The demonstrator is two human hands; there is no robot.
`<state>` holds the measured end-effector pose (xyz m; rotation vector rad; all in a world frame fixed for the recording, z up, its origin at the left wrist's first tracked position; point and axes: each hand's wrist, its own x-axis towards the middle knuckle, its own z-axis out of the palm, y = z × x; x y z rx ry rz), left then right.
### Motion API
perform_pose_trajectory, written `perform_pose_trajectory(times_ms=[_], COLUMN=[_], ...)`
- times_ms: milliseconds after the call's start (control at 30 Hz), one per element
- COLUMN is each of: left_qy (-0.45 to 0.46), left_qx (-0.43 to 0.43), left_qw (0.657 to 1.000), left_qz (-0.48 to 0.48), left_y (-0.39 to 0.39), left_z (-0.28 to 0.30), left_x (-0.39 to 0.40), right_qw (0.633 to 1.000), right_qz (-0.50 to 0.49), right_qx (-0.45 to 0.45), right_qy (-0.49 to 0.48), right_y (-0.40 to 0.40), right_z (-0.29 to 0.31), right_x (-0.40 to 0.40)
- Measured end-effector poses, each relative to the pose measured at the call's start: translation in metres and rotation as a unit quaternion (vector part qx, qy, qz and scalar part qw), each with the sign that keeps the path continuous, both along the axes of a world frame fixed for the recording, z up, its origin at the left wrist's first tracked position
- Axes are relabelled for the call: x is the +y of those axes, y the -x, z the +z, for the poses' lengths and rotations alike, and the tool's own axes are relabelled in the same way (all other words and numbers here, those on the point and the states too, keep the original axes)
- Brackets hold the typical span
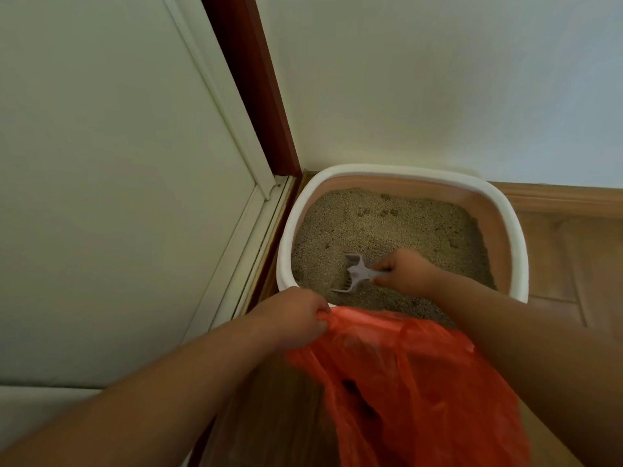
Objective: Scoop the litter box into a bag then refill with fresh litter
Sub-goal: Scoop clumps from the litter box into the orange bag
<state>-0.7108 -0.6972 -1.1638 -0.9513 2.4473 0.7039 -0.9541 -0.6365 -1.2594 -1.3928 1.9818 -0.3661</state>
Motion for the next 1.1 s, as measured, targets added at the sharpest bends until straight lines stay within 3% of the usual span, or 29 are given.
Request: perform_pose_trajectory(times_ms=[267,467,767,1100], left_qy=[0.008,0.005,0.016,0.022], left_qx=[0.006,-0.009,-0.014,-0.022], left_qw=[1.000,1.000,1.000,1.000], left_qz=[-0.001,0.006,0.007,0.000], left_y=[-0.002,-0.011,-0.016,-0.016], left_z=[0.007,0.007,0.015,0.020], left_x=[0.000,-0.004,0.001,0.006], right_qw=[0.998,0.989,0.950,0.936], right_qz=[-0.004,-0.075,-0.155,-0.187], right_qx=[-0.062,-0.112,-0.259,-0.291], right_qy=[0.028,0.063,0.079,0.071], right_y=[-0.035,-0.042,-0.039,-0.029], right_z=[-0.007,-0.018,-0.030,-0.019], right_x=[-0.013,-0.021,-0.001,0.013])
